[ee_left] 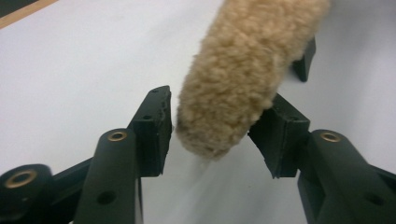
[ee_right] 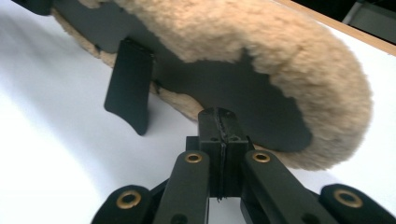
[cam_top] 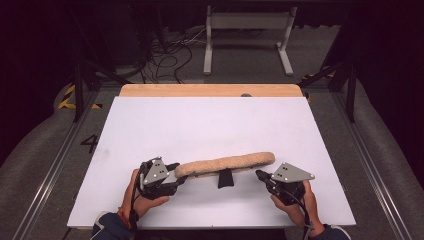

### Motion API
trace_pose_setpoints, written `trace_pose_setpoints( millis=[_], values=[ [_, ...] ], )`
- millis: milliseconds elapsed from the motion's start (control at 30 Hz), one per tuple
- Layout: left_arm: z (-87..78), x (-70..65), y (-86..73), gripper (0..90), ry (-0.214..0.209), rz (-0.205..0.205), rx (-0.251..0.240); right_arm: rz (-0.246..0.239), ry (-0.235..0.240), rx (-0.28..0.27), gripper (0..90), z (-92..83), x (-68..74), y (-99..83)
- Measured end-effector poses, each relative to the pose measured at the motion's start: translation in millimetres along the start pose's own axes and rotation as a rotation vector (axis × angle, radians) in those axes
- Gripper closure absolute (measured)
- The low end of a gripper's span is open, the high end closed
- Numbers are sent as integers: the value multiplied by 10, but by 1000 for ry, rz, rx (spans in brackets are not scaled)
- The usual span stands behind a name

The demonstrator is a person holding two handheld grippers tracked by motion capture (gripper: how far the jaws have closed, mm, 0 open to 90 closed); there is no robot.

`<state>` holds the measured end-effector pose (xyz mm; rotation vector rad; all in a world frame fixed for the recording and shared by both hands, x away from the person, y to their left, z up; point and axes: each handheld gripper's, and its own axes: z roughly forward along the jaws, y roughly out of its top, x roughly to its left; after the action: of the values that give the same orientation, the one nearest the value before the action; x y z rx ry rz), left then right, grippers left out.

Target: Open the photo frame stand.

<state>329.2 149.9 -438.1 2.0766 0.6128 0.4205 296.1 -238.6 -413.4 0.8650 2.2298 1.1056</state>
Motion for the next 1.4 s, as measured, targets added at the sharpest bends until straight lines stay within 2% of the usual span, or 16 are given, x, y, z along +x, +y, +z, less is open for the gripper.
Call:
trace_pose_setpoints(
  millis=[267, 533, 767, 833, 1067, 1300, 1400],
  values=[
    [-51, 14, -15, 465, -20, -4, -18, 27, 8, -17, 900, -81, -141, 14],
    [-4, 39, -18, 463, -36, -15, -10, 27, 7, -2, 900, -51, -165, 15],
    [21, 16, -7, 495, -40, 17, 3, 31, -3, -5, 900, -50, -163, 6],
    [23, 3, 1, 507, -35, 31, 8, 30, -10, -7, 900, -54, -164, 1],
    [39, 15, 7, 514, -27, 24, 2, 40, -19, -6, 900, -57, -170, -12],
    [51, 10, 2, 519, 0, 46, 28, 38, -18, -9, 900, -59, -155, -12],
    [59, 21, -4, 512, -2, 42, 30, 35, -14, -9, 900, -59, -145, -9]
  ],
)
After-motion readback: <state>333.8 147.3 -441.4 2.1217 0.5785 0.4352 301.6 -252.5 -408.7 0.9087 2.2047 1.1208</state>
